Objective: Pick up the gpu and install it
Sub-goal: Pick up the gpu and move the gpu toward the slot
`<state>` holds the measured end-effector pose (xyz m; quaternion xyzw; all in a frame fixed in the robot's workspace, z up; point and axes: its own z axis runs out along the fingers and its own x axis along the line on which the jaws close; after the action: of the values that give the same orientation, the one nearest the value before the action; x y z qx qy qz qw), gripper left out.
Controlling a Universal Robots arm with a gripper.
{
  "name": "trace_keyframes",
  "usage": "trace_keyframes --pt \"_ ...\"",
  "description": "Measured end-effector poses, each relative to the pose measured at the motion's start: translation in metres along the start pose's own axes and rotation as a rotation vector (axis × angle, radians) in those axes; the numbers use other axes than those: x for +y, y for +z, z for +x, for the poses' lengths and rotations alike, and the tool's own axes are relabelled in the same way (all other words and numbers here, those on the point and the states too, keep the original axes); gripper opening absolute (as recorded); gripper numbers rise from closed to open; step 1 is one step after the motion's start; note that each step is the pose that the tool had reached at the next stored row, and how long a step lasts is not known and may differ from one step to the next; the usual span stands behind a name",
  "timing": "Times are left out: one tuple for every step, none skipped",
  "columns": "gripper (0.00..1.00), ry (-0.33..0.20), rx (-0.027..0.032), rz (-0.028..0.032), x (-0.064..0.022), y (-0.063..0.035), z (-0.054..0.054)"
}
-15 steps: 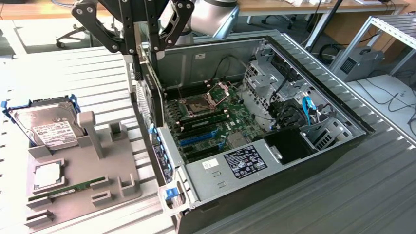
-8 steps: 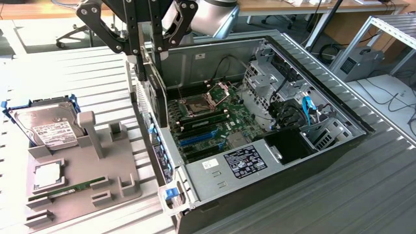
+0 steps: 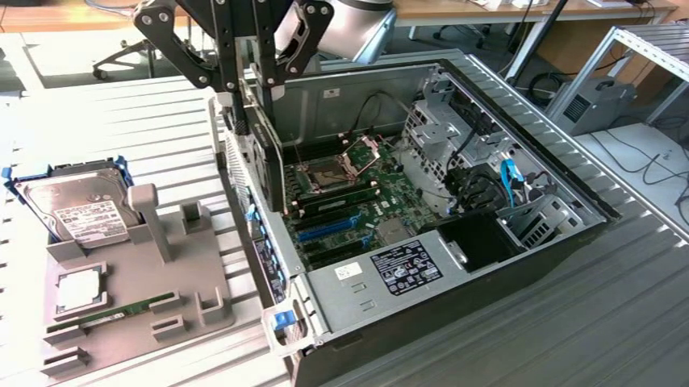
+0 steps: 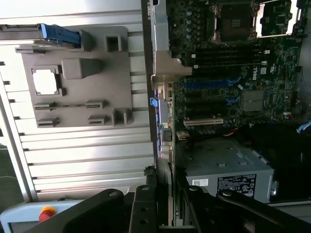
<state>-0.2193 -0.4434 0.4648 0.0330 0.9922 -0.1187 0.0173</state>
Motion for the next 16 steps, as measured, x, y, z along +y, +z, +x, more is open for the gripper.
trace_keyframes --pt "0.26 0.000 -0.0003 0.0028 0.0001 0.0001 -0.0006" --pt "0.26 0.000 -0.0004 0.0051 0.0001 0.0001 -0.0011" --pt "0.26 0.000 -0.0006 0.0076 0.0001 0.0002 -0.0015" --pt "0.26 0.000 -0.0007 0.0098 0.0002 0.0002 -0.0020" --pt "0.26 0.000 -0.0010 0.0122 0.0002 0.0003 -0.0025" --pt "0.26 0.000 -0.0010 0.0146 0.0002 0.0002 -0.0030" --pt "0.26 0.000 -0.0012 0.0167 0.0003 0.0003 -0.0035" --pt "0.26 0.000 -0.0014 0.0190 0.0003 0.0004 -0.0040" --pt "0.26 -0.001 -0.0016 0.0232 0.0004 0.0004 -0.0050" --pt "0.26 -0.001 -0.0018 0.0257 0.0005 0.0004 -0.0055" --pt "0.26 -0.001 -0.0020 0.0283 0.0005 0.0005 -0.0061" --pt "0.26 -0.001 -0.0022 0.0318 0.0006 0.0005 -0.0069" --pt "0.26 -0.001 -0.0024 0.0342 0.0006 0.0006 -0.0074" --pt "0.26 -0.001 -0.0027 0.0375 0.0007 0.0007 -0.0082" --pt "0.26 -0.001 -0.0028 0.0397 0.0007 0.0007 -0.0088" --pt "0.26 -0.001 -0.0029 0.0420 0.0008 0.0007 -0.0094"
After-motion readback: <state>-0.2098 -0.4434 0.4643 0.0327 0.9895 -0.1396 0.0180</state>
